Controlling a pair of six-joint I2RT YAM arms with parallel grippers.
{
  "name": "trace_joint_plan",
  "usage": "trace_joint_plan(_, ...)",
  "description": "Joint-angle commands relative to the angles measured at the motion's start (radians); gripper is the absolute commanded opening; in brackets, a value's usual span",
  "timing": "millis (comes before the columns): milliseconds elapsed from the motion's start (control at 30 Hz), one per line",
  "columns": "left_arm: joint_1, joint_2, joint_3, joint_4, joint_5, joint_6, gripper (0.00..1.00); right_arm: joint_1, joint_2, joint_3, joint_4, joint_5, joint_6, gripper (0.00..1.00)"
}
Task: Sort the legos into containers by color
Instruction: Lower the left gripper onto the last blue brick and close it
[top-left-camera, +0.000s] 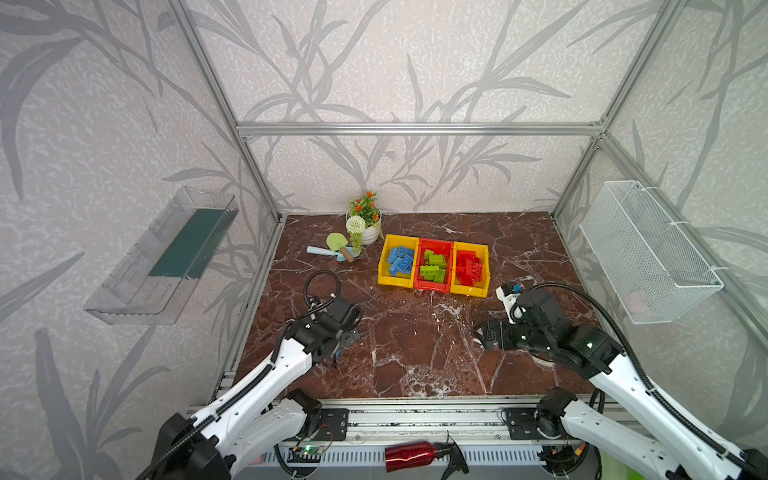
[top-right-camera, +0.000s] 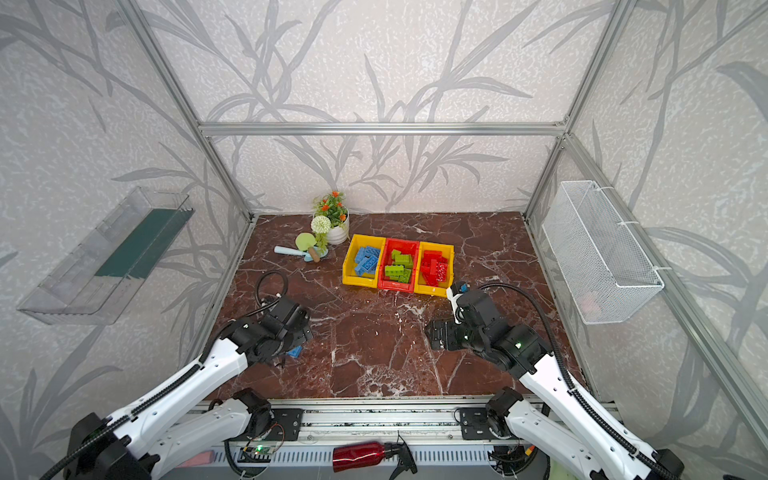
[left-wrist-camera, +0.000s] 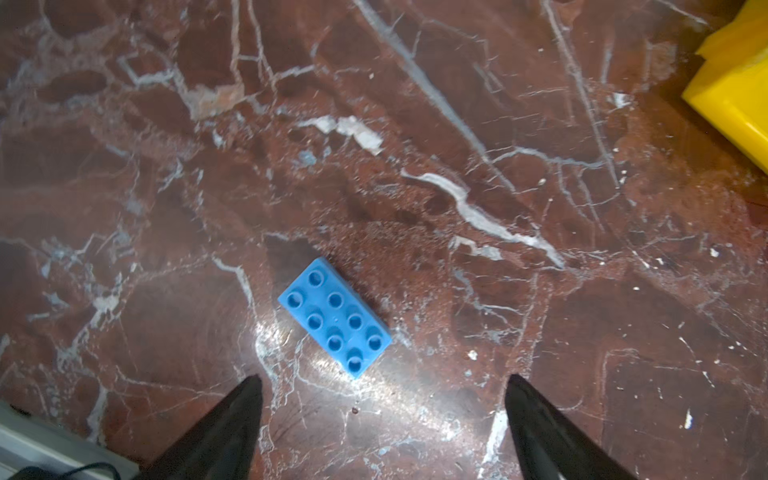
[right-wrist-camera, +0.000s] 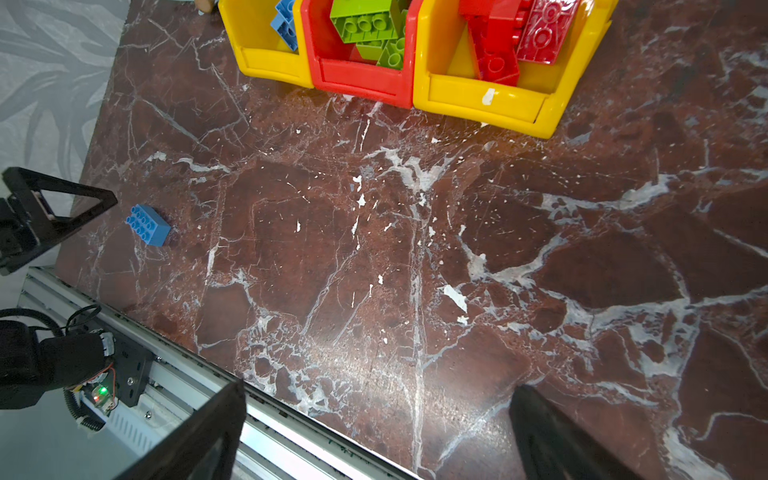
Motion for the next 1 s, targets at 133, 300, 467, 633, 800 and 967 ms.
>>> trace_joint_plan(133, 0.05, -0.063, -0.128, 0.069, 0.019, -0.14, 0.92, 0.007, -0.07, 0.002, -0.047, -0.015, -0.012, 0.99)
trace_joint_plan(300, 0.107, -0.009, -0.157, 0.141, 0.047, -0.132, 0.91, 0.007, -0.102, 0.001, -0.067, -0.012, -0.006, 0.99)
trace_joint_plan(467, 0.167, 0.036, -0.196, 0.211, 0.078, -0.099, 0.88, 0.008, -0.129, -0.006, -0.089, 0.003, -0.005, 0.99)
trace_joint_plan(633, 0.233, 0.121, -0.211, 0.277, 0.094, -0.045, 0.82, 0.008, -0.132, -0.018, -0.089, -0.003, -0.006, 0.99)
trace_joint_plan(800, 0.255, 0.194, -0.188, 0.27, 0.096, -0.056, 0.6, 0.008, -0.13, -0.022, -0.095, 0.005, -0.012, 0.99)
trace_joint_plan(967, 0.253, 0.237, -0.124, 0.21, 0.128, -0.01, 0.38, 0.008, -0.129, -0.022, -0.087, 0.017, -0.01, 0.99)
